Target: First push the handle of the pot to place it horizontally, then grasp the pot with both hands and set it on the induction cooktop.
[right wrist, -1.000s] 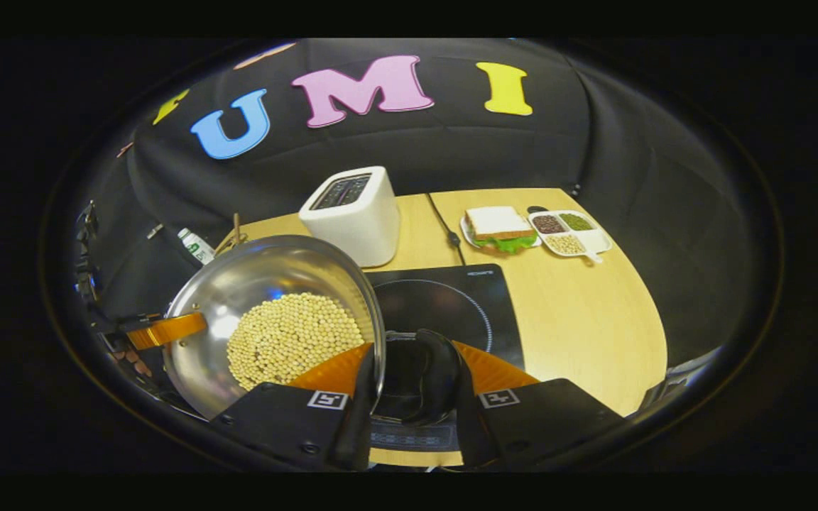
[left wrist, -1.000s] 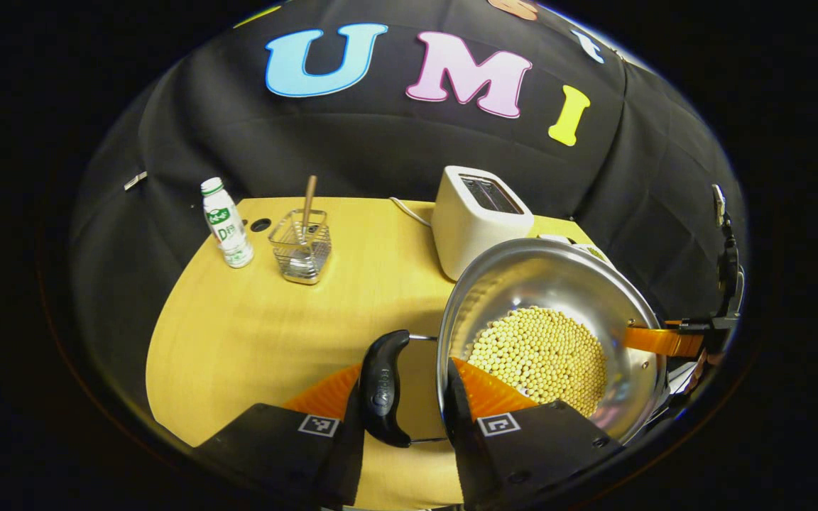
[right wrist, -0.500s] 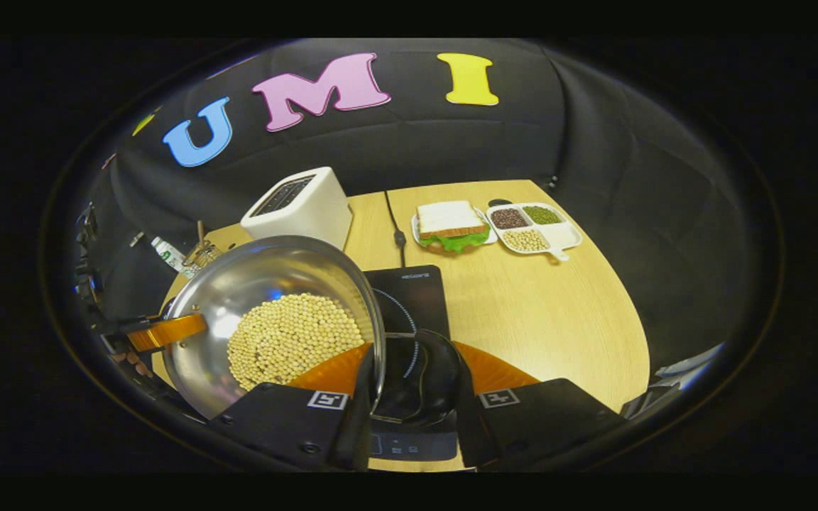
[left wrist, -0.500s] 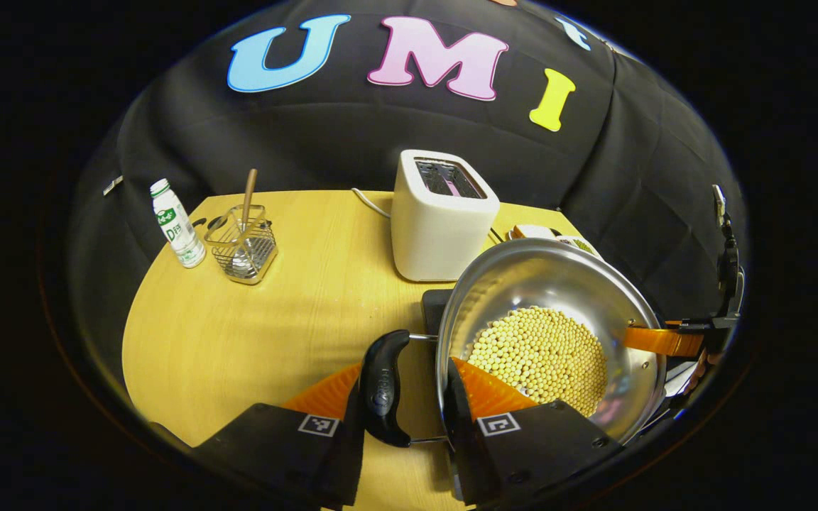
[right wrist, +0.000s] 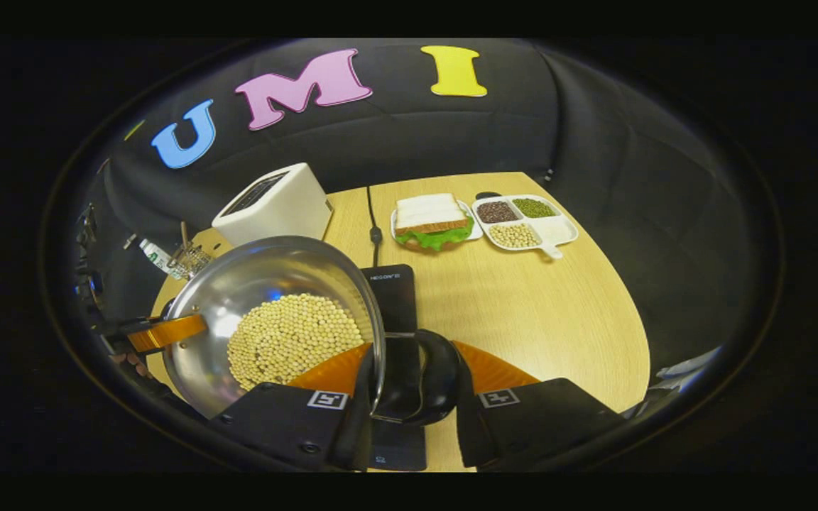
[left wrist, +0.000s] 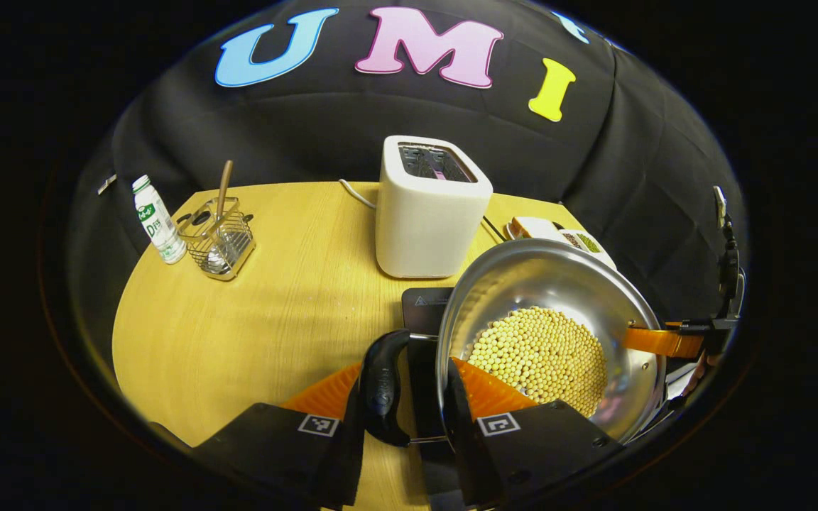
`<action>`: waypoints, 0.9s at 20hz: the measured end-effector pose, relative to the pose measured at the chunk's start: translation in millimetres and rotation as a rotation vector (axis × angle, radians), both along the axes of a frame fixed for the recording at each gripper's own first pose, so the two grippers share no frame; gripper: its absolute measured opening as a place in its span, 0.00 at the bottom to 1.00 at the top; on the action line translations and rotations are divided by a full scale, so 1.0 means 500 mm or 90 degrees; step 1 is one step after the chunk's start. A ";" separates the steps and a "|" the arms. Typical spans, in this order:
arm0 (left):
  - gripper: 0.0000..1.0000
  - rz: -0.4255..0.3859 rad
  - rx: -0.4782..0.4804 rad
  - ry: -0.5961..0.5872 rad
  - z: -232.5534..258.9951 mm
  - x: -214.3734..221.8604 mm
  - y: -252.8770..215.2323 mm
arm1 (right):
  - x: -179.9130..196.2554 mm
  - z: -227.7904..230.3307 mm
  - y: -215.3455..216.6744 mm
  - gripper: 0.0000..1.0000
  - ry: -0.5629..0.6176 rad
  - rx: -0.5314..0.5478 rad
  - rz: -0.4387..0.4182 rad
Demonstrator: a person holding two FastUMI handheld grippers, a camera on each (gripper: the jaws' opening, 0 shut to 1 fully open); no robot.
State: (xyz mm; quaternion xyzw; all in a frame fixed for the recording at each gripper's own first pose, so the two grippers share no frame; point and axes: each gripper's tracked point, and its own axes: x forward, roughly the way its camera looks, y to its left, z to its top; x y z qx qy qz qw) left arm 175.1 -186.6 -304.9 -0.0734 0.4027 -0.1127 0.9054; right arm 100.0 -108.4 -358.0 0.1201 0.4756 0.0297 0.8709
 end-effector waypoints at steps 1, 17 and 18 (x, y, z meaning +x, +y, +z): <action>0.57 0.000 0.000 0.000 -0.005 0.001 -0.002 | 0.003 -0.003 -0.001 0.52 -0.001 -0.001 0.000; 0.57 -0.010 -0.004 -0.001 -0.025 0.016 -0.003 | 0.010 -0.021 0.005 0.52 -0.008 -0.002 -0.007; 0.57 -0.009 -0.005 0.000 -0.025 0.016 -0.002 | 0.010 -0.021 0.006 0.48 -0.008 -0.002 -0.008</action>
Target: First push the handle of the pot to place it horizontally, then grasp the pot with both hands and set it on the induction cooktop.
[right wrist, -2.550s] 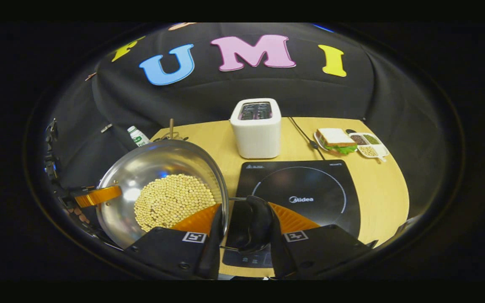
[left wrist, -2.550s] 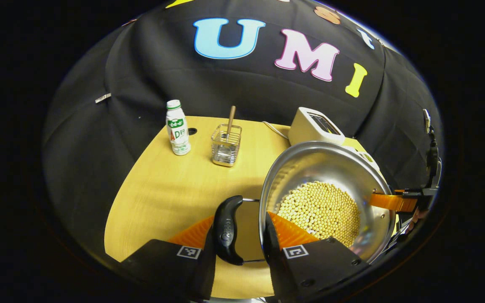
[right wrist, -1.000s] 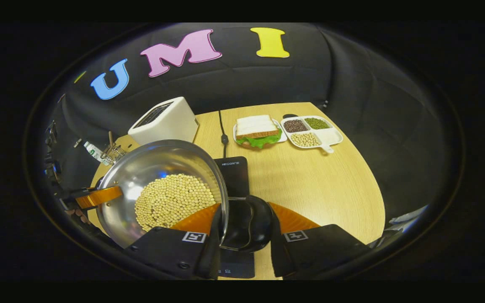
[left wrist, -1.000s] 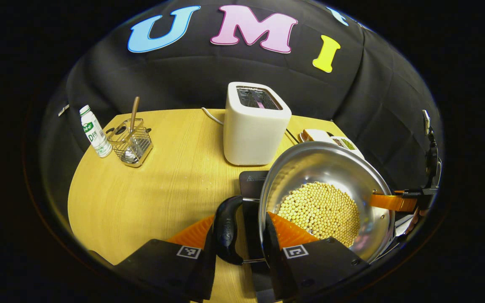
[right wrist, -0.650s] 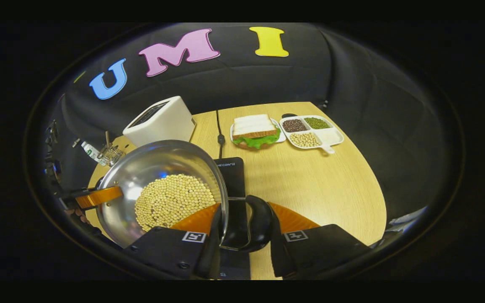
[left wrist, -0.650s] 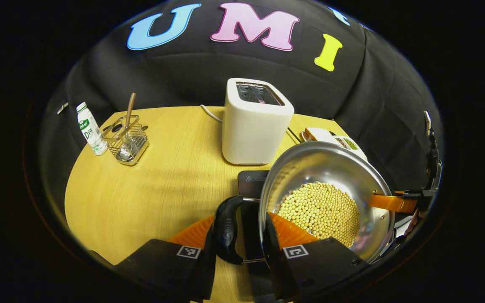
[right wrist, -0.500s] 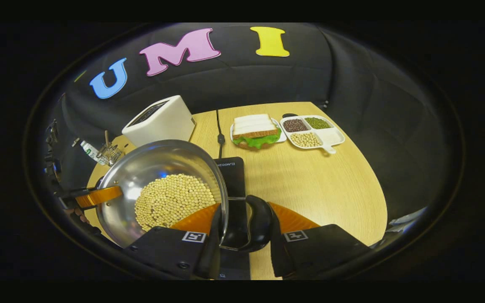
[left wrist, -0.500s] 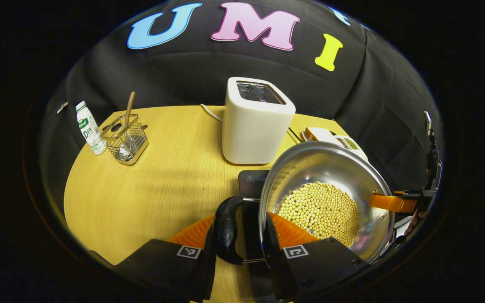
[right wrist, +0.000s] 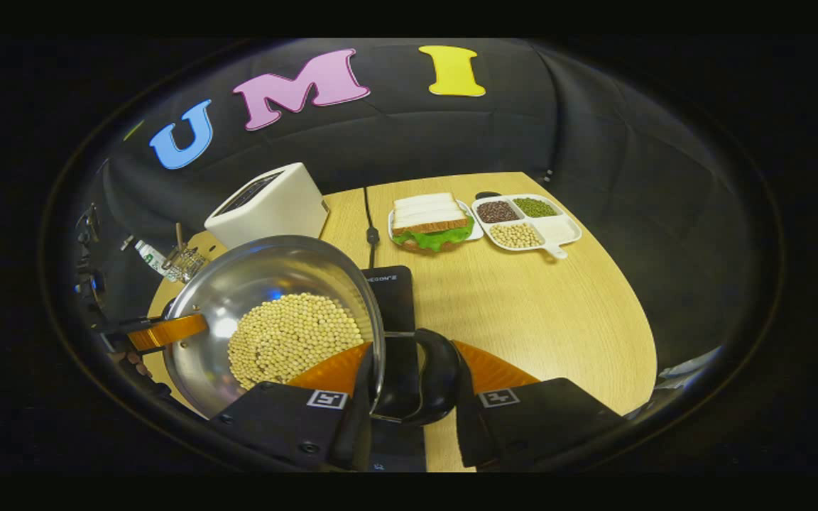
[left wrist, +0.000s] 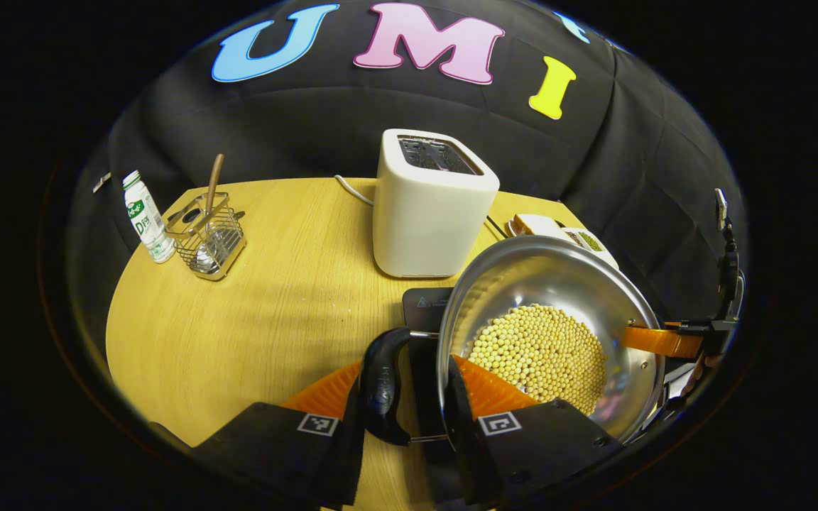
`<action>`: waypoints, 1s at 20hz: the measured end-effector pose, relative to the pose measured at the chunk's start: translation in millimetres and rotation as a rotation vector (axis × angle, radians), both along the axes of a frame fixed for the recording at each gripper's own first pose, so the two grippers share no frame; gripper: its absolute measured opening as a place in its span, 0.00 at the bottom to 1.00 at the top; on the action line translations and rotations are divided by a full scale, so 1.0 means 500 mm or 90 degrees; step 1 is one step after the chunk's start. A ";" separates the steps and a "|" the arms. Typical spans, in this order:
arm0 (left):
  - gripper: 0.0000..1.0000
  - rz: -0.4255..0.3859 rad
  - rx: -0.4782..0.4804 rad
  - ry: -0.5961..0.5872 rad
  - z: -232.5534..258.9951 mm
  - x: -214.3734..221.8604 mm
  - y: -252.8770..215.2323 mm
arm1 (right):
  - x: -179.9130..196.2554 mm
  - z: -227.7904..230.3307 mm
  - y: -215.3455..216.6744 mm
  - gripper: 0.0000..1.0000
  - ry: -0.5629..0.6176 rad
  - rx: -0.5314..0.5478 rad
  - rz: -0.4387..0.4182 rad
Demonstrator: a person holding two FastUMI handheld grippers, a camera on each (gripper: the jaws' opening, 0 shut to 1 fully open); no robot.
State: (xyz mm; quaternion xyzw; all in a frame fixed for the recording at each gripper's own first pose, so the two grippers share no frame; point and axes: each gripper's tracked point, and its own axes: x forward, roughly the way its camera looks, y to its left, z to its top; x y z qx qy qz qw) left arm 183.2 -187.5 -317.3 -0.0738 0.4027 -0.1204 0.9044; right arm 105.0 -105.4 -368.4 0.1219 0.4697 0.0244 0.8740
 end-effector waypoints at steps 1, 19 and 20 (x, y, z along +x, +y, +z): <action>0.57 0.001 0.000 0.000 0.000 0.001 0.000 | 0.001 0.001 0.000 0.52 0.000 0.000 0.000; 0.96 0.002 0.034 -0.036 0.044 -0.019 0.002 | -0.004 0.050 -0.015 0.99 -0.044 -0.030 -0.021; 0.96 0.003 0.035 -0.045 0.054 -0.020 0.004 | -0.004 0.060 -0.019 0.99 -0.053 -0.031 -0.026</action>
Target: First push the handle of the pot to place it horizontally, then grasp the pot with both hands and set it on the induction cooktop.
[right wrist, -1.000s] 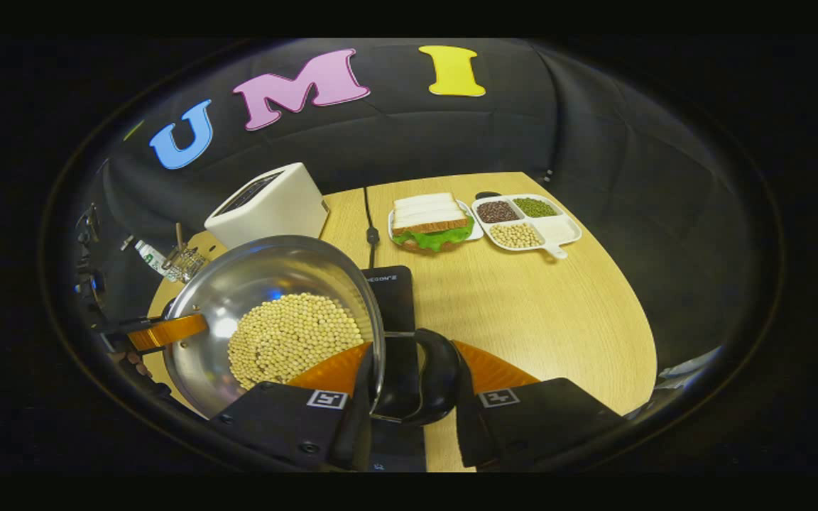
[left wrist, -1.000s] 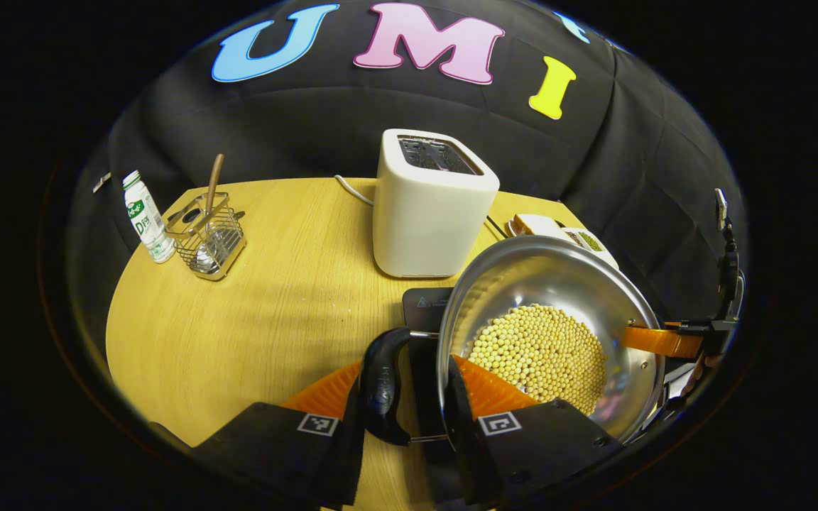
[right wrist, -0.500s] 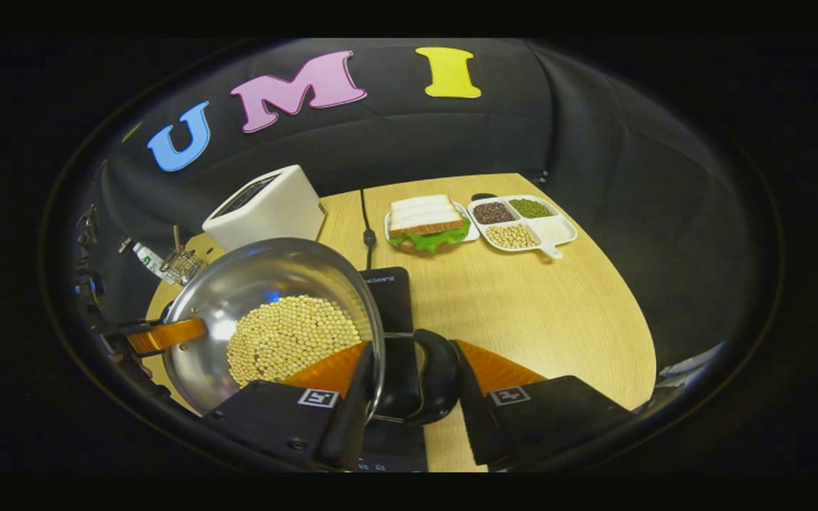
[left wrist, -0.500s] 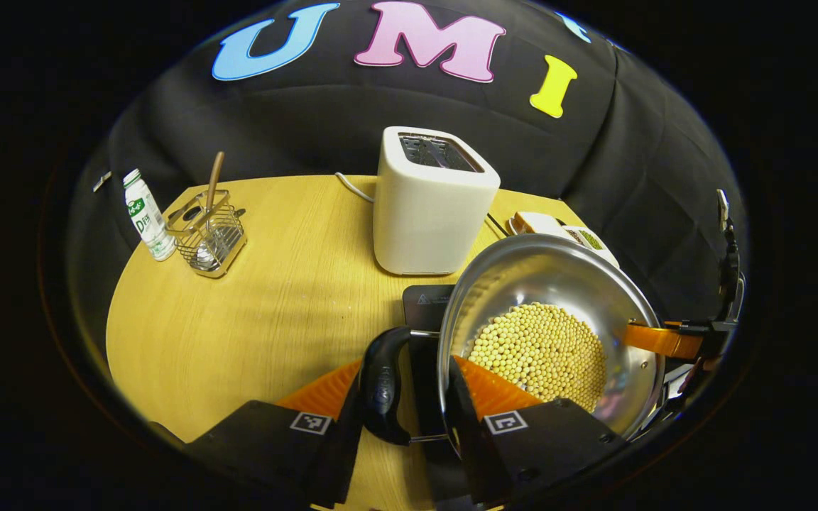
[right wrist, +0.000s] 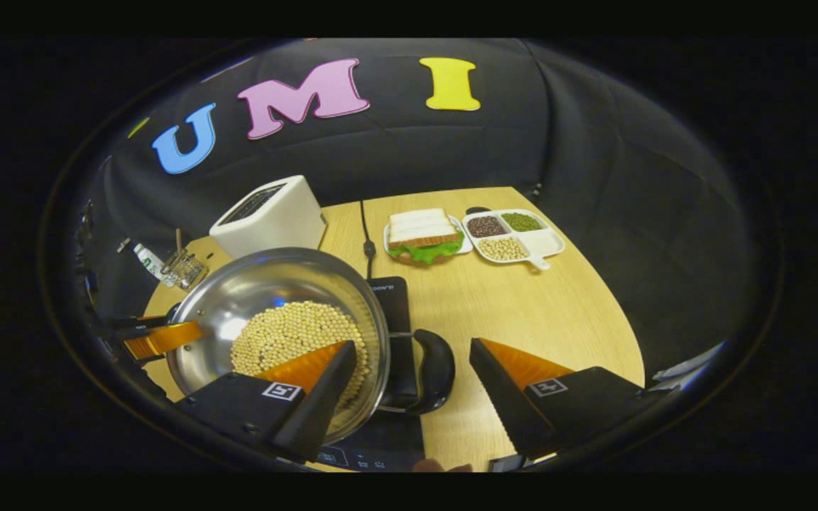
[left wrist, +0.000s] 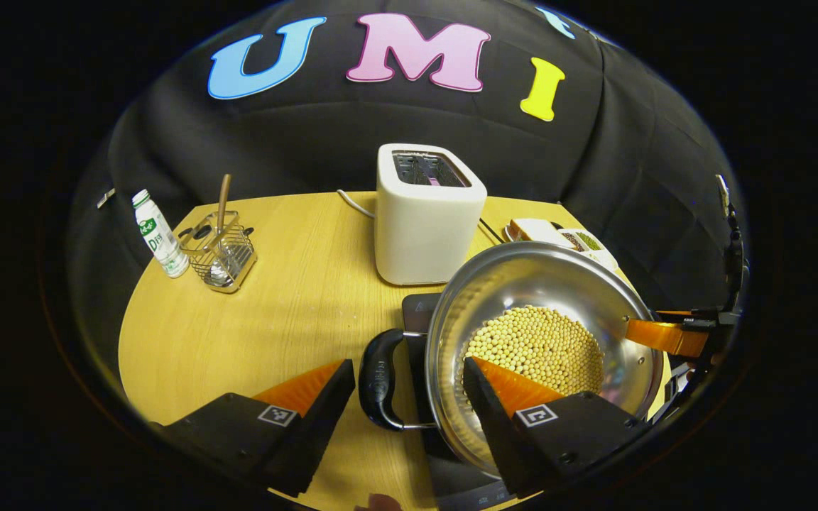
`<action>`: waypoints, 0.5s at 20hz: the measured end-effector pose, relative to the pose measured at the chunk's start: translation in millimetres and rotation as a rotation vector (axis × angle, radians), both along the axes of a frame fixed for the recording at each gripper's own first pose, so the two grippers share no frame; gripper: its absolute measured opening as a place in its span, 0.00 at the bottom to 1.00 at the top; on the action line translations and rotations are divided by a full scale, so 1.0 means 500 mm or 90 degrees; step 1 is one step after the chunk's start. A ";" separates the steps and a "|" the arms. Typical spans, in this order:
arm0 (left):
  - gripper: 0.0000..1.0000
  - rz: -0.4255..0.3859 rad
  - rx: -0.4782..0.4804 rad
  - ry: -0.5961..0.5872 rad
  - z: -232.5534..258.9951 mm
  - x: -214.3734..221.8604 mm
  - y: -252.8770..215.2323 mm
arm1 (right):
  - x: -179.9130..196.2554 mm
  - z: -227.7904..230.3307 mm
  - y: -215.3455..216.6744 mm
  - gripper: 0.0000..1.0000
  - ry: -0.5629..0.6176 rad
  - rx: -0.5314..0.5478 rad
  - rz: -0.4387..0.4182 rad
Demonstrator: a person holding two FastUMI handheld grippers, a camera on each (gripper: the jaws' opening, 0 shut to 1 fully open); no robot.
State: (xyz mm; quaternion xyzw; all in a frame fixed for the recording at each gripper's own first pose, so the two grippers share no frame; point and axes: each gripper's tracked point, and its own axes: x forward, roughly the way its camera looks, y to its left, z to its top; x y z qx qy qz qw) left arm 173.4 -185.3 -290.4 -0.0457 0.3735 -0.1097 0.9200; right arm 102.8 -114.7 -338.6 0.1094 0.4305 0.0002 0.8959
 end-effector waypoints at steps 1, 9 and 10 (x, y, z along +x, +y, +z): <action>0.96 0.001 0.003 -0.007 0.009 -0.005 0.005 | 0.000 0.011 -0.003 0.99 -0.010 -0.001 -0.005; 0.96 -0.016 -0.011 -0.099 0.127 -0.046 0.009 | -0.025 0.143 -0.009 0.99 -0.106 -0.013 -0.020; 0.96 -0.016 -0.015 -0.110 0.145 -0.055 0.012 | -0.030 0.163 -0.009 0.99 -0.122 -0.021 -0.018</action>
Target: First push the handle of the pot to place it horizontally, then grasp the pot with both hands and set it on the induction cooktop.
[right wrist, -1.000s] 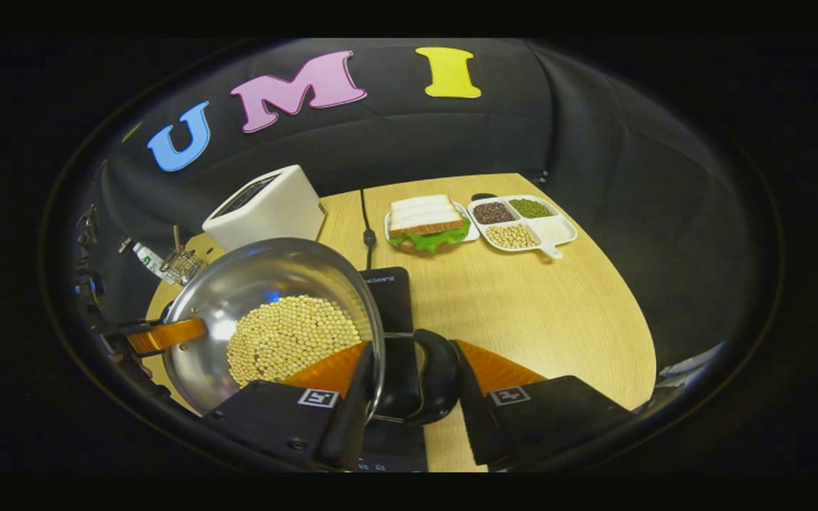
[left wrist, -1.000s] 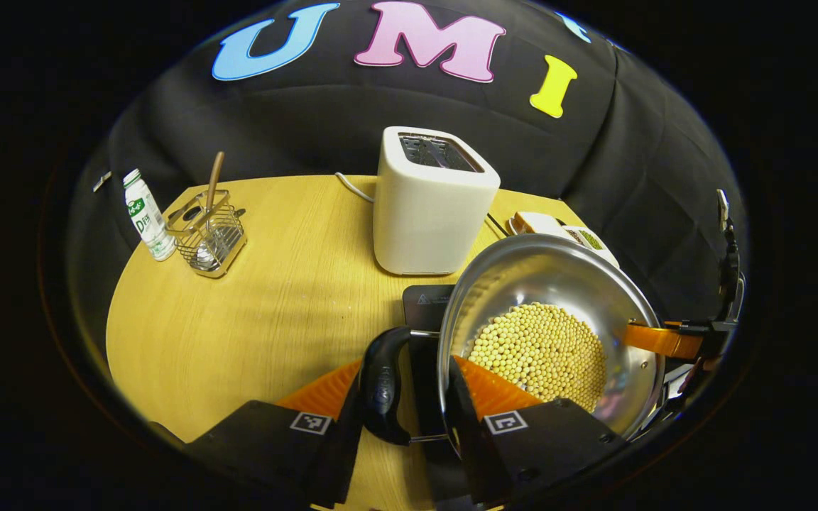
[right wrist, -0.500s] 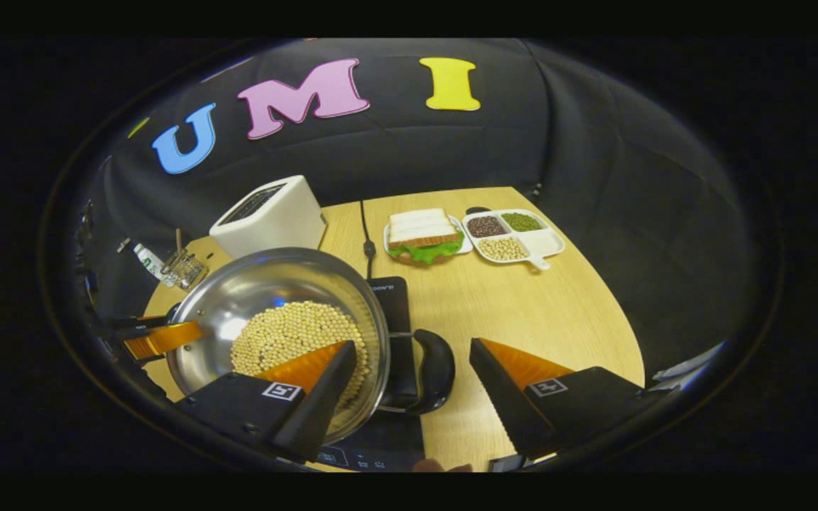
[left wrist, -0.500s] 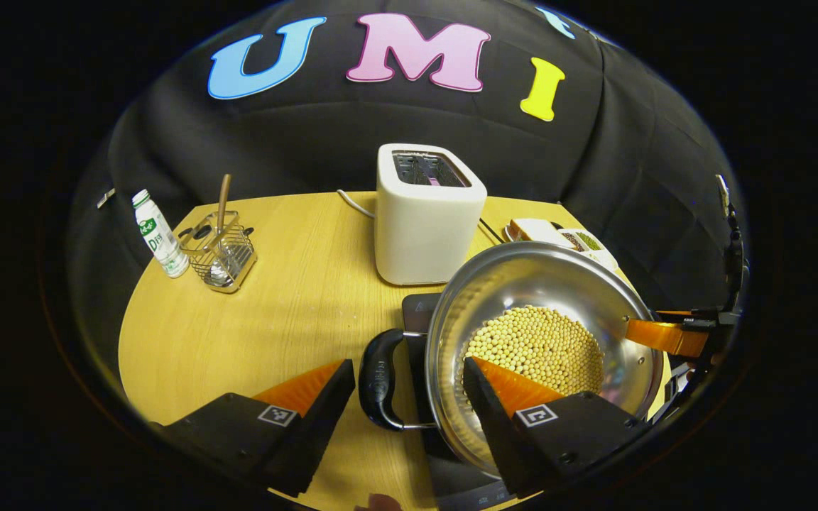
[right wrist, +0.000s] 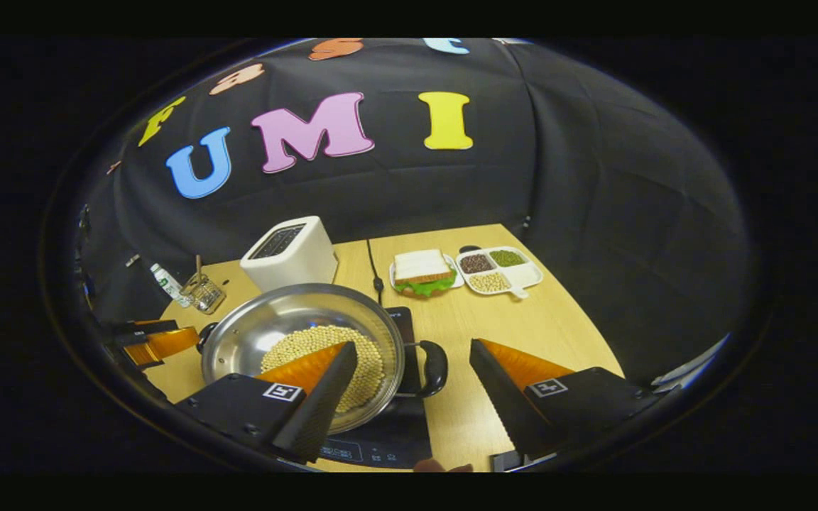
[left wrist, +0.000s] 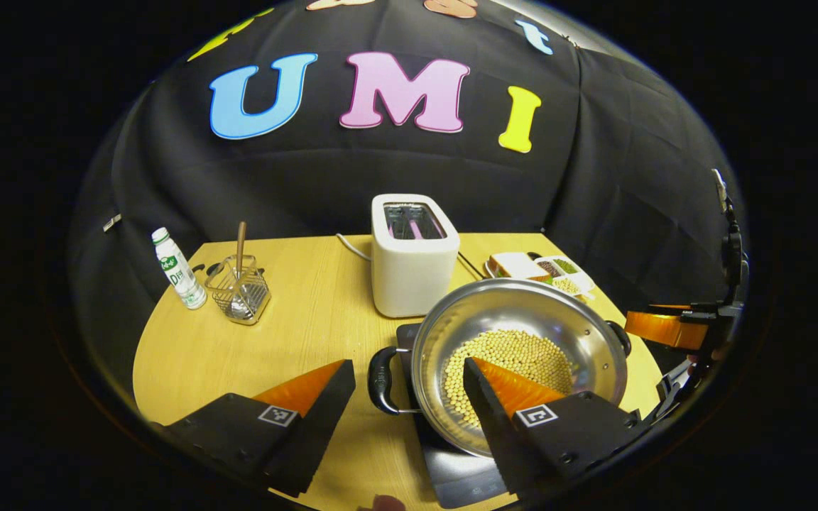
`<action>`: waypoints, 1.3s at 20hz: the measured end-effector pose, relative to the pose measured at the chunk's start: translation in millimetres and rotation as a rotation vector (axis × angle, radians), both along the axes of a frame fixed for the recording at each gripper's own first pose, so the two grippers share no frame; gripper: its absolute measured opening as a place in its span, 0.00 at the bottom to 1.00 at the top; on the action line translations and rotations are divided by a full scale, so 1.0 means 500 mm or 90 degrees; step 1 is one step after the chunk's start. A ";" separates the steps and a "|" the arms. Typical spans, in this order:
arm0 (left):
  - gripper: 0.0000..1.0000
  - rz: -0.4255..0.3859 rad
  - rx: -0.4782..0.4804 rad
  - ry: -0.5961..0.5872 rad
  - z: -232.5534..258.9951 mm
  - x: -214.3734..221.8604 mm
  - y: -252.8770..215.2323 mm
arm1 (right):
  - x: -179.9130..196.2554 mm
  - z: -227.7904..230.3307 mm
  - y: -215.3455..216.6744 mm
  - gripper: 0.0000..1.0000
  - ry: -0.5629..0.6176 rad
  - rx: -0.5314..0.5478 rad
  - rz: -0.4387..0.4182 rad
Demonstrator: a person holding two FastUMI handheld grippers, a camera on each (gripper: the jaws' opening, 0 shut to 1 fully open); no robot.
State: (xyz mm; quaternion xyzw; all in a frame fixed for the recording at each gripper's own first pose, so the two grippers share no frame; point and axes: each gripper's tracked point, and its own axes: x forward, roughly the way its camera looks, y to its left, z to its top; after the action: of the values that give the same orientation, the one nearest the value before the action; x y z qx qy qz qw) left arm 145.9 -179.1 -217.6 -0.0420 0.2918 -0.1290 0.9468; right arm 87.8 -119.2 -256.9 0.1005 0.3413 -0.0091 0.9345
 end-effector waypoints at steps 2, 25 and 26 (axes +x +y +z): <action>0.96 0.001 -0.005 -0.022 0.031 -0.021 0.012 | -0.010 0.042 0.006 0.99 -0.030 -0.011 0.002; 0.95 0.143 0.022 -0.353 0.398 -0.248 0.307 | -0.165 0.468 0.142 0.98 -0.354 -0.060 -0.038; 0.95 0.146 0.016 -0.349 0.395 -0.256 0.307 | -0.177 0.474 0.143 0.98 -0.362 -0.065 -0.042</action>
State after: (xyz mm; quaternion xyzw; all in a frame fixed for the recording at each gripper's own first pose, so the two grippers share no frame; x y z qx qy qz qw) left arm 18.0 -25.8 -20.1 -0.0265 0.0201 -0.0243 0.9992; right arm -0.7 -47.9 -19.7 0.0633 0.0613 -0.0281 0.9957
